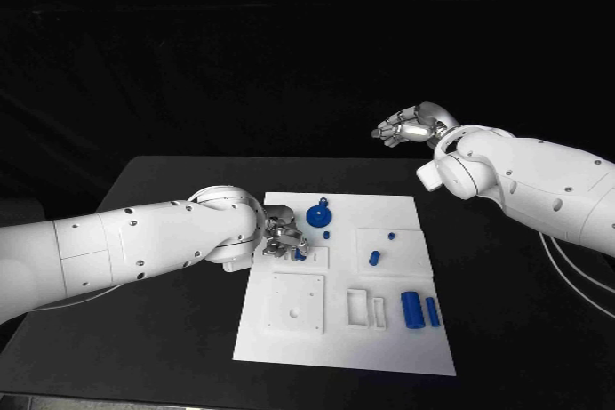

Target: Assemble the parts on the task board

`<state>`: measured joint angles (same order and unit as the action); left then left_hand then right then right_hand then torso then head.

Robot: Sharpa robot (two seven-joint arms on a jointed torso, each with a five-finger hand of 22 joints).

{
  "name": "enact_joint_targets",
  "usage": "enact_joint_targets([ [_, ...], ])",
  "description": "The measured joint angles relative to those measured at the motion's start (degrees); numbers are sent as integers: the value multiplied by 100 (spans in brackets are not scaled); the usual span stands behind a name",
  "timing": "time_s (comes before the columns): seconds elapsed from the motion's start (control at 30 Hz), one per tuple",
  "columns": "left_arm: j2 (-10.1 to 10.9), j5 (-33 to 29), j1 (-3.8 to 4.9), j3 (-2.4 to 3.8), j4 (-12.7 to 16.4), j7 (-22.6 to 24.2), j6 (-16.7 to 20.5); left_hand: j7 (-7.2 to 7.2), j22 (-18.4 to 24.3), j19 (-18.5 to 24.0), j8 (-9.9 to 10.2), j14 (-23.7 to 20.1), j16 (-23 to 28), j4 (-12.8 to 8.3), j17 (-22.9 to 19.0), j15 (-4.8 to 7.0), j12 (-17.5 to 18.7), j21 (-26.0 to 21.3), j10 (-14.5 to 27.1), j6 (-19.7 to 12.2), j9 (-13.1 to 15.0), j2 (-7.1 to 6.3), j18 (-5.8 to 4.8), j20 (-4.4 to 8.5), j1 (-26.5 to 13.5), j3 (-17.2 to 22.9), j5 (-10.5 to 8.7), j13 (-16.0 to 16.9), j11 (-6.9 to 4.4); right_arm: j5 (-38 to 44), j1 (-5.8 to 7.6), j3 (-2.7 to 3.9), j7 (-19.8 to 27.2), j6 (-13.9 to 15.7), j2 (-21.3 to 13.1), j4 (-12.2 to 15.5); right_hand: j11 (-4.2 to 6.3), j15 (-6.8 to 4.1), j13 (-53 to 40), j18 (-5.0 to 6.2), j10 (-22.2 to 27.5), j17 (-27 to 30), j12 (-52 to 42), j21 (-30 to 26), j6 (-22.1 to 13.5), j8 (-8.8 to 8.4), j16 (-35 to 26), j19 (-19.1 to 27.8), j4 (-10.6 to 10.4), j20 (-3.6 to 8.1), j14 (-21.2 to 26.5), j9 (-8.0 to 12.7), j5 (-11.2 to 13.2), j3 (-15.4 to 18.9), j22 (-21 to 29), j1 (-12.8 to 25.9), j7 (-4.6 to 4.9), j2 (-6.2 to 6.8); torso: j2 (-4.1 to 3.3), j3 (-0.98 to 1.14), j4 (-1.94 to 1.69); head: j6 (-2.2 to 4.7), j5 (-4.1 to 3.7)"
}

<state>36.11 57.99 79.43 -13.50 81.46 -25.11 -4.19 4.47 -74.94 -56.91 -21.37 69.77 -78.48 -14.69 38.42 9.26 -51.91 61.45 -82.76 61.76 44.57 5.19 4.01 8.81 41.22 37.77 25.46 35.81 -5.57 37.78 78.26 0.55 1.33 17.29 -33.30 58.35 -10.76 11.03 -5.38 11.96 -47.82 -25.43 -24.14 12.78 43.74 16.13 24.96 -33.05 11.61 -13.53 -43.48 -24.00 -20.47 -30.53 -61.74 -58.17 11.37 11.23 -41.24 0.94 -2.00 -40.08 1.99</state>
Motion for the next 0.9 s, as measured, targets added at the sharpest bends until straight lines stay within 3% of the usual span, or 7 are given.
enact_joint_targets([
  [0.7,-16,-11,6,13,-42,-2,-159,0,1,0,8,-14,-56,-9,1,14,-90,0,0,0,24,-6,-1,0,6,-6,69,2,0,0,-31,0,-5,-33,11,-20,0,20,19,0,0,20,0,-21,0,0,-23,20,-16,21,20,4,0,16,-5,0,0,0,0,7,-2,-15,4],
  [0.9,-29,-41,10,17,-59,-26,-247,0,2,0,-32,-20,-101,4,1,20,-173,0,0,0,52,123,-1,0,-123,-34,-42,8,0,0,-37,0,-12,-52,18,-25,0,20,27,0,0,31,0,-21,0,0,-23,20,-16,21,20,10,-22,16,-11,0,0,0,1,7,-1,-15,4],
])
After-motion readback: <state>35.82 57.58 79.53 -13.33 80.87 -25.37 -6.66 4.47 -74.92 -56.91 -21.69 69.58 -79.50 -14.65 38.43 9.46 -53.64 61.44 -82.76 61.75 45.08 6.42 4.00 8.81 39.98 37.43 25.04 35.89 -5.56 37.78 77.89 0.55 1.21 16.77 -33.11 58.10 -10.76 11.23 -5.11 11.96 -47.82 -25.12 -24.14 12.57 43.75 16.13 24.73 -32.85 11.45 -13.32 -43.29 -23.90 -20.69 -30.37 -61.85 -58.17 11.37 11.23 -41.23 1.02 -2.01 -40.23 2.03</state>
